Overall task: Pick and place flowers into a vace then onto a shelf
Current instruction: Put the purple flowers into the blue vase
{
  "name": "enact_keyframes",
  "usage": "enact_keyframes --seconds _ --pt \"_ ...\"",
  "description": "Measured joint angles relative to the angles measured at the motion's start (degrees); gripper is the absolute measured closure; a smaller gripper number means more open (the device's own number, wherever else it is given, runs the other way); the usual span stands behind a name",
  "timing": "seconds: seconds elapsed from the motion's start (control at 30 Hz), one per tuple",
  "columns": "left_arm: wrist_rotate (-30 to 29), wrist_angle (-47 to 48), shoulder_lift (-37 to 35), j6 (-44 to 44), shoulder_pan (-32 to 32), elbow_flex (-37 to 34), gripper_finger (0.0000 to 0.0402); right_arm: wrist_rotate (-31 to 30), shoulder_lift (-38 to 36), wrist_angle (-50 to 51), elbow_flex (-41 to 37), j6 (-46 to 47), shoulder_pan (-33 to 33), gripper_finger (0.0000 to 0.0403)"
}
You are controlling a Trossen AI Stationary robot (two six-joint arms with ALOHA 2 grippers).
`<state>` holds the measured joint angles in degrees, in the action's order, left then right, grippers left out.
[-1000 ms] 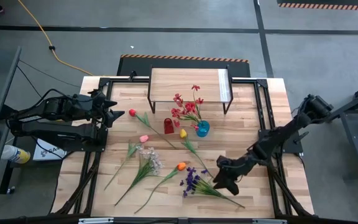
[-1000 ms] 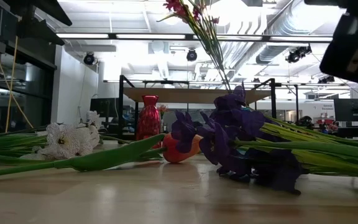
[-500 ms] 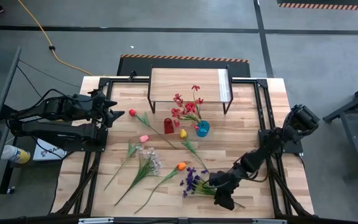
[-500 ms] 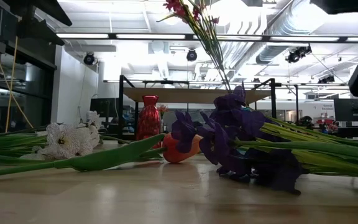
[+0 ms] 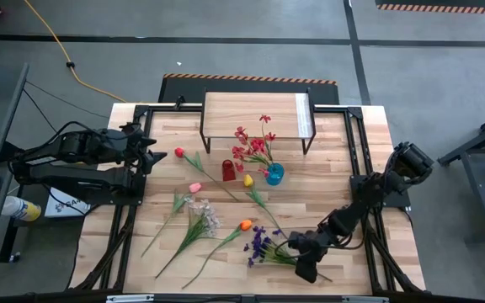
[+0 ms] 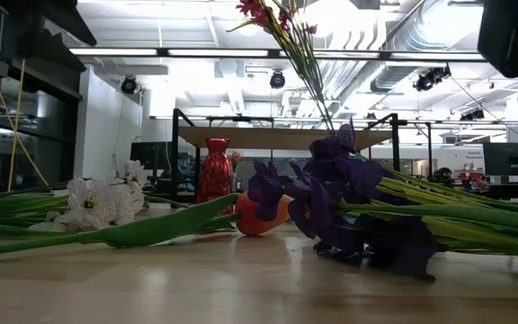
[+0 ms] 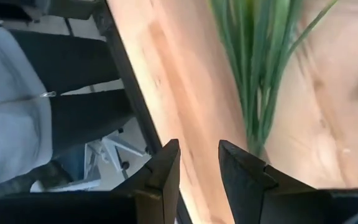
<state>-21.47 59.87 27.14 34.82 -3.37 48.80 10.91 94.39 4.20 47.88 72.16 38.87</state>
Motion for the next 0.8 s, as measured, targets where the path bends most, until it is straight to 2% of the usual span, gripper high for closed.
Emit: enact_keyframes --seconds 0.27,0.43,0.8 --pt "0.0 0.5 0.0 0.0 0.0 0.0 0.0016 -6.2 0.0 1.3 0.0 0.2 -0.1 0.0302" --pt "0.0 0.4 0.0 0.0 0.0 0.0 0.0016 -6.4 0.0 3.7 0.0 1.4 -0.1 0.0308" --pt "0.0 0.4 0.0 0.0 0.0 0.0 0.0016 -6.7 0.0 2.5 0.0 0.0 0.6 0.0309"
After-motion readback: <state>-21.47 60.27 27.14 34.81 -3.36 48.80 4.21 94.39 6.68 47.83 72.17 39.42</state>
